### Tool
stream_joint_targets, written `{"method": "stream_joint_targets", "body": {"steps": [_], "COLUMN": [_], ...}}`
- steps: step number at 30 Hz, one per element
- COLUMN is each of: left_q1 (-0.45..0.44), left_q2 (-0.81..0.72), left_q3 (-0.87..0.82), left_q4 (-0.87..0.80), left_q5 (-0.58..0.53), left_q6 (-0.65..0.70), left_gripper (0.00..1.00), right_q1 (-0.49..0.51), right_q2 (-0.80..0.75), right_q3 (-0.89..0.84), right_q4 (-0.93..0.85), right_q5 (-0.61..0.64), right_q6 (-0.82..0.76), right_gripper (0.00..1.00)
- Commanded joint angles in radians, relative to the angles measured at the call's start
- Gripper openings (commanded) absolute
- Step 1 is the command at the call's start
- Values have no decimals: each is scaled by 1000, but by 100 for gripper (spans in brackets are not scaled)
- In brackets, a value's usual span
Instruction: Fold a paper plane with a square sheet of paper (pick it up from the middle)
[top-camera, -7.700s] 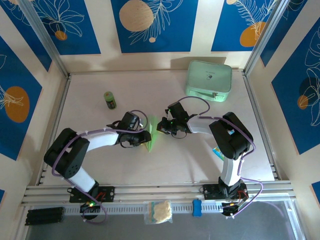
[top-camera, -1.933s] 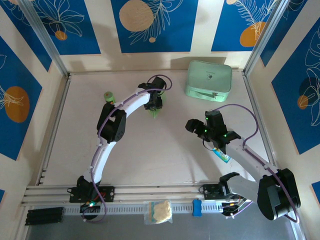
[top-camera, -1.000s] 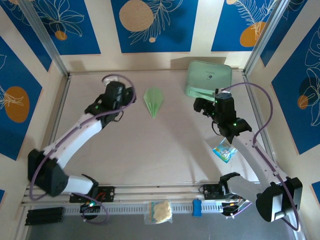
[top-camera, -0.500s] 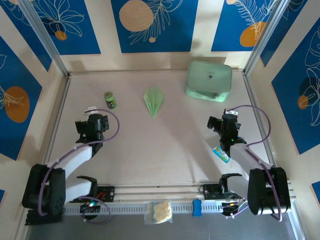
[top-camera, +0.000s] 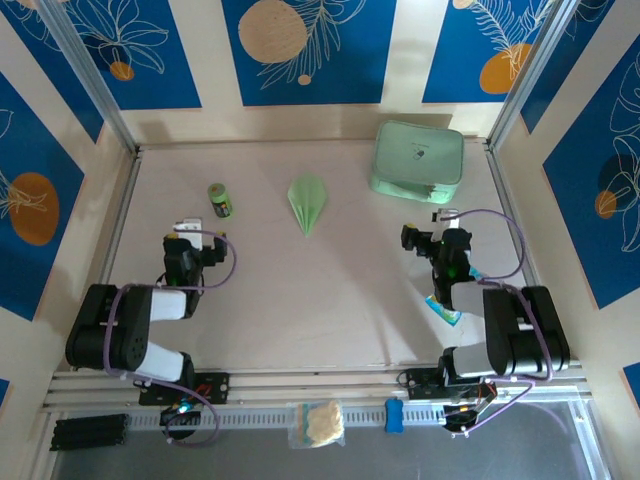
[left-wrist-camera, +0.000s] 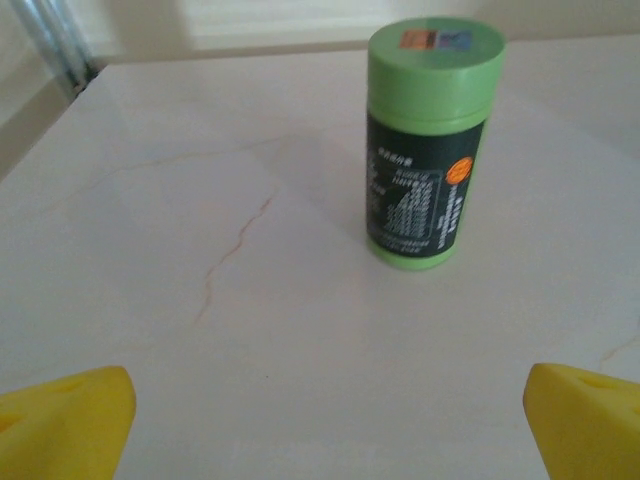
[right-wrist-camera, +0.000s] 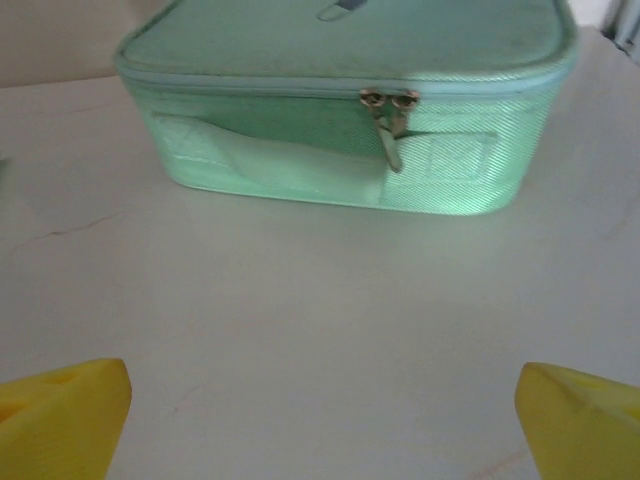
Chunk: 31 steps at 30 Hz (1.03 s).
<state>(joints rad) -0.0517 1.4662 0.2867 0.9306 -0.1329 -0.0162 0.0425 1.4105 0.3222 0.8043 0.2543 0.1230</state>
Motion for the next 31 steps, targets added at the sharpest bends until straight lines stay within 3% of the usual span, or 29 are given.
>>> {"method": "stream_joint_targets", "body": {"steps": [1,4,8,10,31], "left_q1": [15,16,6,-7,-21], "left_q2": [57,108,95,101,102], "left_q3": [-7,5,65,68,86], "left_q4": [161,186,46,55,17], "left_q5": [83,74,19,-7,6], "left_q6": [15,15,9,20,44], "left_gripper": [99,99,99,99,99], "right_q1": [2,11,12,-9,-29], "right_q2": [66,113,111,115,113], "right_q3": [-4,25,58,82,86], "right_q4": [150,140,74,31,16], "right_q5": [-86,-94,-71,-70,-95], "right_q6": [-48,-65,-52,-21,-8], "right_gripper": [99,99,99,99,99]}}
